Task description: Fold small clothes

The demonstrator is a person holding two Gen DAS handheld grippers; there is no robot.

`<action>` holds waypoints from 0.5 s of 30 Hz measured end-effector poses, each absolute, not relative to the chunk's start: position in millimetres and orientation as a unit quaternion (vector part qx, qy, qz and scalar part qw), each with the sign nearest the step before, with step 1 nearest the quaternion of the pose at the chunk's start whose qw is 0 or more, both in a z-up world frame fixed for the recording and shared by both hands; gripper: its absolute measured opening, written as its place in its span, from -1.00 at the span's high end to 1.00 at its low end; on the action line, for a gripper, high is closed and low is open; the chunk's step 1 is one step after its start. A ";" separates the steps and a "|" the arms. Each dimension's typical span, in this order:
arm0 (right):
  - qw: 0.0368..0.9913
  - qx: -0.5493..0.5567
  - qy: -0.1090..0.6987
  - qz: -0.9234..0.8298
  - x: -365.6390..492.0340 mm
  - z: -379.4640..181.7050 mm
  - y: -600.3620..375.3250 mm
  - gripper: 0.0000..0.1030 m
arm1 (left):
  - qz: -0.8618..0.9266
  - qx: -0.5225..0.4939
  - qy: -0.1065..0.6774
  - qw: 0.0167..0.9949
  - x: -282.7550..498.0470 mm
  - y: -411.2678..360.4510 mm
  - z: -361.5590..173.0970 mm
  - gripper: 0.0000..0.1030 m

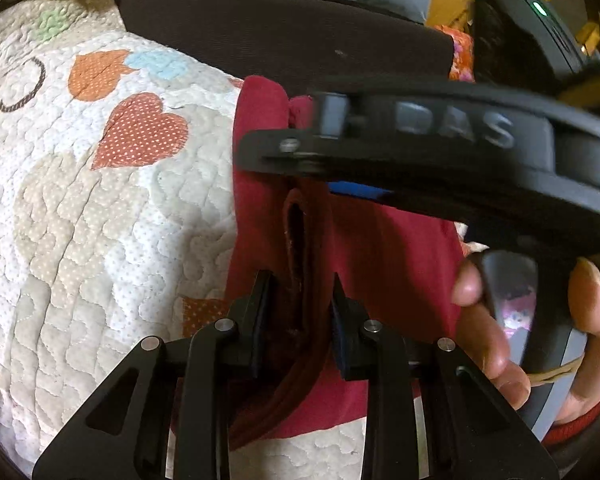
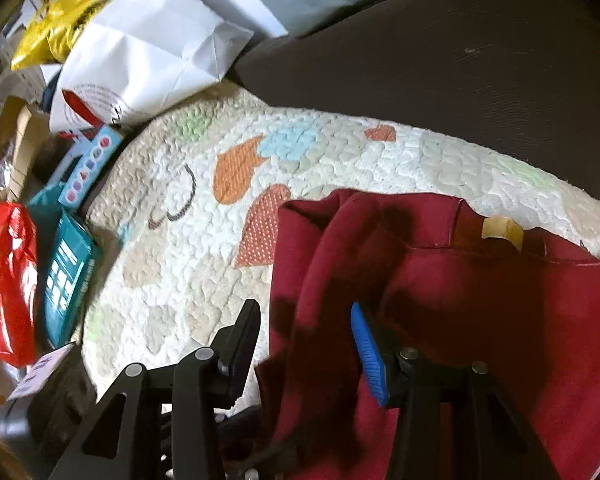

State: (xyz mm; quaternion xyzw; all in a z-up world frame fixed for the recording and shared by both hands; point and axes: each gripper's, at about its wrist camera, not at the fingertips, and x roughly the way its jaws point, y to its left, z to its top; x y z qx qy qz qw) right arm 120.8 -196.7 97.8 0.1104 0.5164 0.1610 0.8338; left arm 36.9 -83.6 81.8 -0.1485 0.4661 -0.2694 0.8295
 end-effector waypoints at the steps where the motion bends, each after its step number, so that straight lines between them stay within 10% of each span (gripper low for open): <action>1: 0.831 0.108 0.520 0.165 122.1 95.7 -194.4 0.12 | -0.268 -0.144 0.466 0.831 36.1 -86.1 81.8 0.50; 5: 0.828 0.078 0.528 0.170 124.3 88.9 -183.4 0.13 | -0.260 -0.141 0.473 0.830 38.2 -93.0 83.4 0.50; 8: 0.839 0.053 0.516 0.167 120.4 86.3 -184.1 0.54 | -0.256 -0.136 0.481 0.827 34.7 -85.3 87.4 0.50; 12: 0.853 0.053 0.493 0.161 111.5 90.6 -197.9 0.71 | -0.247 -0.099 0.478 0.837 24.9 -80.4 102.9 -0.15; 15: 0.856 0.078 0.485 0.160 109.6 92.4 -210.2 0.72 | -0.236 -0.085 0.456 0.854 19.7 -73.2 114.3 -0.26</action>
